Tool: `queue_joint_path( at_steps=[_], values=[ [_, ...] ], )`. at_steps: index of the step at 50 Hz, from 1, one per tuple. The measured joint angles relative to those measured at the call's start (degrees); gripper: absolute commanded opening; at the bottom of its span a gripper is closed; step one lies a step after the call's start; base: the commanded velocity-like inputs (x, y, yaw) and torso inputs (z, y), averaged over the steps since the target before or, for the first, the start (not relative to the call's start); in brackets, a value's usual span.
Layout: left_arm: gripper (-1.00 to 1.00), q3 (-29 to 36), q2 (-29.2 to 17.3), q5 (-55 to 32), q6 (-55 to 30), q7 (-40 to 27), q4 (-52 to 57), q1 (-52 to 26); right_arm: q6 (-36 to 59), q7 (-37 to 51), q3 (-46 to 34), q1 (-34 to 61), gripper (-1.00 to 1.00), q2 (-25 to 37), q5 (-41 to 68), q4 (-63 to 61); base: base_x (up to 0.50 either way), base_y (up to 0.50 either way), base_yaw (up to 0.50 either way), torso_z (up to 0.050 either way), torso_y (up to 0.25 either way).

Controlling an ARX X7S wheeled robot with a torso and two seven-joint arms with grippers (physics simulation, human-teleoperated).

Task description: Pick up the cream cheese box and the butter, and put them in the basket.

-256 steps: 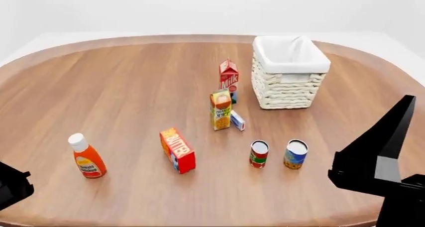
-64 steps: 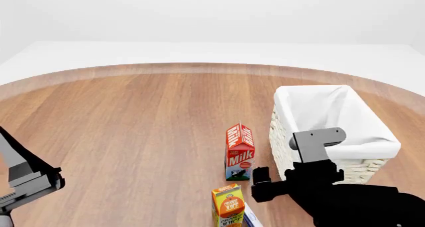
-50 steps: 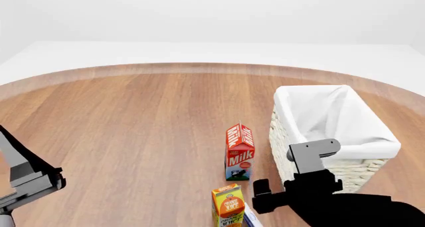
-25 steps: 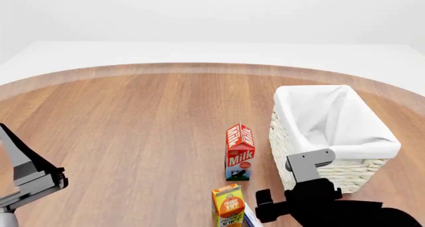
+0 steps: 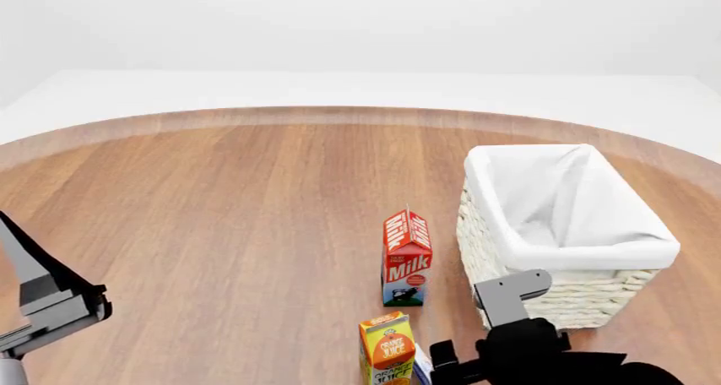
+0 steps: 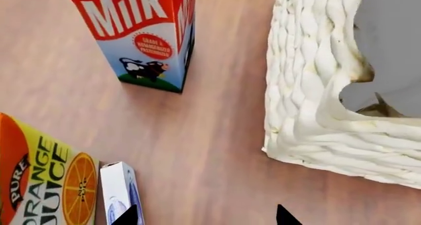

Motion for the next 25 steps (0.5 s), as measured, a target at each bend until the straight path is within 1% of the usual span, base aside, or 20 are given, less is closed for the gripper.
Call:
queue_joint_path(
  at_steps=[25],
  values=[
    [1.0,0.8,-0.4,-0.8,-0.4,-0.3,-1.2,-0.4,-1.5,-2.5,-2.9,-1.3,1.0,-0.8,-2.9,2.2,0.0,0.0,0.0,0.0,0.0]
  ],
)
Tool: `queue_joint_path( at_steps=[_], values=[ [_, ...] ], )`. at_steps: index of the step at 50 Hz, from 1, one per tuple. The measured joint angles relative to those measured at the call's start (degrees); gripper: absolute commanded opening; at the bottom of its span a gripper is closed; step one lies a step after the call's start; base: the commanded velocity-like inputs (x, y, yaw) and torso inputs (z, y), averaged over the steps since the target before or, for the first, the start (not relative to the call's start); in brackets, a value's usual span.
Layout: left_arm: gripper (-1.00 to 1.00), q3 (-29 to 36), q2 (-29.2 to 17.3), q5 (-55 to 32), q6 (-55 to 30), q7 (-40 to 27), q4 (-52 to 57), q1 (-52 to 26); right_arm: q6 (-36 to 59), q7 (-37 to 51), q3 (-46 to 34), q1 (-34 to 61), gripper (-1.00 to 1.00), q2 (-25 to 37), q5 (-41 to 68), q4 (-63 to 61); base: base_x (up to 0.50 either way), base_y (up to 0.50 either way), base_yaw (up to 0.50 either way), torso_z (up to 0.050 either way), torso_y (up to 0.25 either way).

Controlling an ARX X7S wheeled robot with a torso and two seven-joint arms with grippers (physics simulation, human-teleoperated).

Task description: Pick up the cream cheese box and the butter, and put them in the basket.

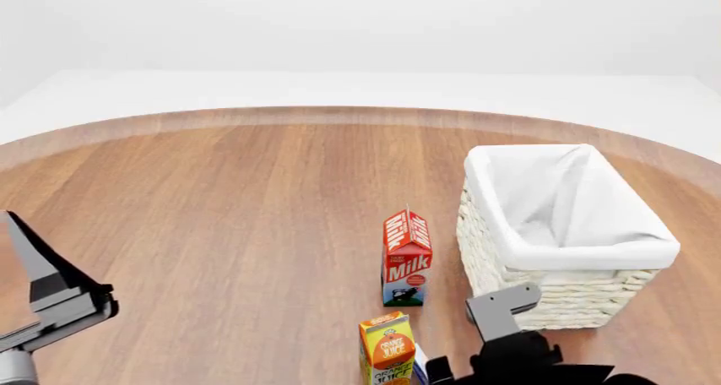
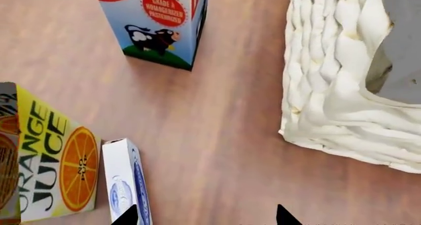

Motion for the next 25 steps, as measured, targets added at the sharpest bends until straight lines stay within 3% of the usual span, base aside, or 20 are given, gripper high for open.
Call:
queue_joint_path(
  at_steps=[25],
  values=[
    [1.0,1.2,-0.4,-0.1,-0.8,-0.2,-0.4,-0.5,-1.3,-2.0,-2.2,-0.8,1.0,-0.6,-2.2,1.8,0.0,0.0,0.0,0.0,0.0]
  ],
)
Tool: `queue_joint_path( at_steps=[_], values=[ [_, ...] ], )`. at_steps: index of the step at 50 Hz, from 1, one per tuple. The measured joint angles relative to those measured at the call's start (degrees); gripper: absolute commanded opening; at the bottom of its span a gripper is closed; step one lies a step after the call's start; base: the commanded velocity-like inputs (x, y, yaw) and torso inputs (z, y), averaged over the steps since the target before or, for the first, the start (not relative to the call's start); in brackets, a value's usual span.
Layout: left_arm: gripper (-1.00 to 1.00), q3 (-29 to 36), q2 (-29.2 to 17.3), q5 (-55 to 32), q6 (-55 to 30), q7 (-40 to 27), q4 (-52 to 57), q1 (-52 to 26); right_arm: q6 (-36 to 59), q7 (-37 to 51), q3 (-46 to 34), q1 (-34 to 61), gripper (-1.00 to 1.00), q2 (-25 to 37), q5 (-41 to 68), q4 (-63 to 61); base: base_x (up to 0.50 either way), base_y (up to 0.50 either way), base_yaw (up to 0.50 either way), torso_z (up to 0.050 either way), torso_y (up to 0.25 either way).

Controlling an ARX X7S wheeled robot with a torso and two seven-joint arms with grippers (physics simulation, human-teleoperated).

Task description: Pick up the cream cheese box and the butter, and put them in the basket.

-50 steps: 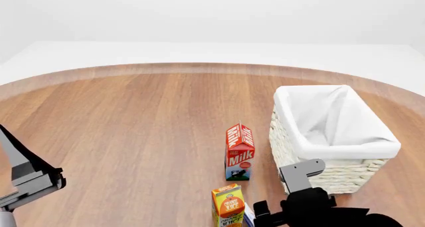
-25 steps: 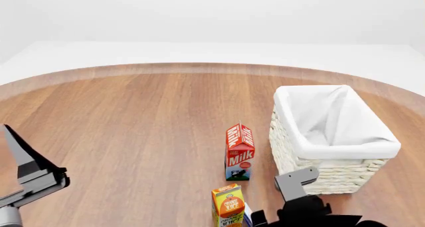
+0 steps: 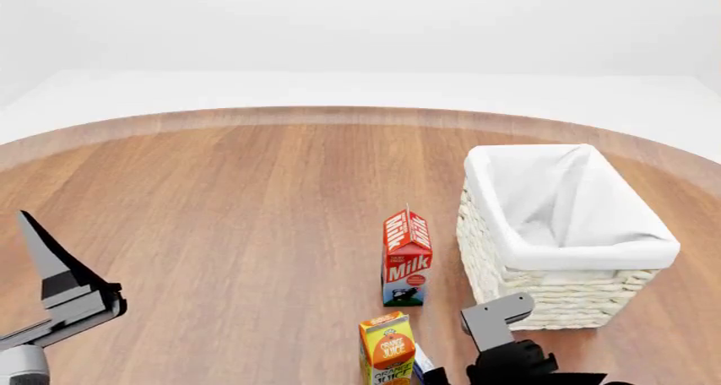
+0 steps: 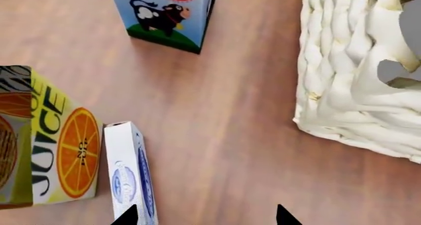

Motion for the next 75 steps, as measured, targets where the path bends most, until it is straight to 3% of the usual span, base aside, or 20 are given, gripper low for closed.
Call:
queue_joint_path(
  at_steps=[75],
  values=[
    [1.0,1.8,-1.1,-0.1,-0.1,-1.0,-1.1,-0.4,-3.4,-6.8,-10.5,0.0,1.0,-2.4,-9.5,2.4,0.0,0.0,0.0,0.0,0.0]
  ],
)
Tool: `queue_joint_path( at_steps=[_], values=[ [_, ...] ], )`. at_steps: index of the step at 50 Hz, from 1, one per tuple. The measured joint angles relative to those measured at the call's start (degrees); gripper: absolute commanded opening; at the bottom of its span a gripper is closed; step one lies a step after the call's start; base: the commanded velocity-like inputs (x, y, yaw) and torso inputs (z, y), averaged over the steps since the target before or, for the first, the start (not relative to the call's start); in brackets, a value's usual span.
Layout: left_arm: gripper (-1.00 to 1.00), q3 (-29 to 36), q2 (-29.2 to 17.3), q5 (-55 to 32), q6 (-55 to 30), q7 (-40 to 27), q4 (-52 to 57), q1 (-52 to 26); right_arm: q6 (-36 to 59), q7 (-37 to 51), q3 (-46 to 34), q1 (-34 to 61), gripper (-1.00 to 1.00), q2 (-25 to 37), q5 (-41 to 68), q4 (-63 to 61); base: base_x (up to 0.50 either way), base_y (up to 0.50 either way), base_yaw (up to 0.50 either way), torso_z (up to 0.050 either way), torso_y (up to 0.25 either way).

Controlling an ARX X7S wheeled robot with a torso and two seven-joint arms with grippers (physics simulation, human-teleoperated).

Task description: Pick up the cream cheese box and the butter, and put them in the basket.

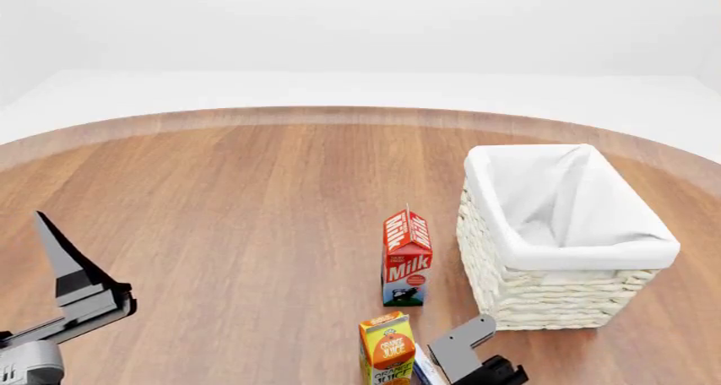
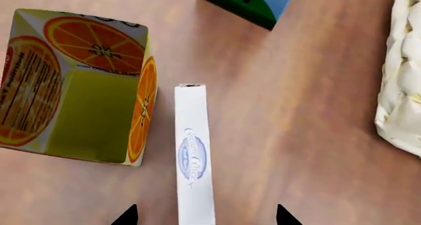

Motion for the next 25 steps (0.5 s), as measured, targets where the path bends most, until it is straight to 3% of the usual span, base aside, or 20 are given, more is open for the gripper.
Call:
queue_joint_path(
  at_steps=[17,18,25],
  values=[
    [1.0,0.2,-0.3,-0.1,0.0,-0.3,-0.3,-0.1,-0.8,-0.8,-1.6,0.0,1.0,-0.6,-1.6,1.2,0.0,0.0,0.0,0.0,0.0],
    [1.0,0.3,-0.3,-0.1,0.0,-0.3,-0.3,-0.1,-0.8,-0.9,-1.7,0.0,-1.0,-0.6,-1.8,1.3,0.0,0.0,0.0,0.0,0.0],
    [1.0,0.4,-0.4,-0.1,0.0,-0.4,-0.3,-0.1,-1.4,-0.7,-2.8,0.3,-1.0,-0.6,-3.5,1.2,0.0,0.0,0.0,0.0,0.0]
  ],
)
